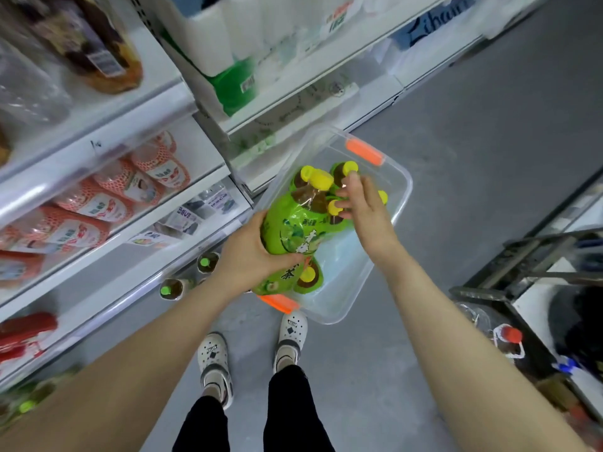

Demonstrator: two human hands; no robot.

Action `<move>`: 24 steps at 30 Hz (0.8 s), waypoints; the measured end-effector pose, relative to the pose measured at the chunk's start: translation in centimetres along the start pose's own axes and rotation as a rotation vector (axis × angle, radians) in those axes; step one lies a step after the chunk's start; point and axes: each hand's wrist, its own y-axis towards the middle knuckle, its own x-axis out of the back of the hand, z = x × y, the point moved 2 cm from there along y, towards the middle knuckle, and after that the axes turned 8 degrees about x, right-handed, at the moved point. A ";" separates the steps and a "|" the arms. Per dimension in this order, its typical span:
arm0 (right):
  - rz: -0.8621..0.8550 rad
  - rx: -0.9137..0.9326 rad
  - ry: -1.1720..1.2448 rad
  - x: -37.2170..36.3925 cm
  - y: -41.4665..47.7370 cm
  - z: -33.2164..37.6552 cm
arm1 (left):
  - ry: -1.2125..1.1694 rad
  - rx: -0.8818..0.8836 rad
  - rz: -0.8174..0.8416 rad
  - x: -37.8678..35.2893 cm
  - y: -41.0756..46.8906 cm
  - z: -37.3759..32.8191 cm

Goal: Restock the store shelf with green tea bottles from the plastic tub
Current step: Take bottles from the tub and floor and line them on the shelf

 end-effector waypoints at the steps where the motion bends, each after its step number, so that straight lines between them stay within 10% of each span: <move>1: -0.019 -0.046 -0.045 0.1 0.5 -1.7 | -0.037 0.057 -0.008 0.2 -0.1 0.9; 7: 0.132 0.076 -0.643 -1.1 1.7 -10.2 | -0.096 0.214 -0.036 1.7 -0.4 4.7; 24: -0.157 -0.134 -0.558 -5.6 3.6 -13.3 | -0.188 0.301 -0.025 1.1 1.2 5.6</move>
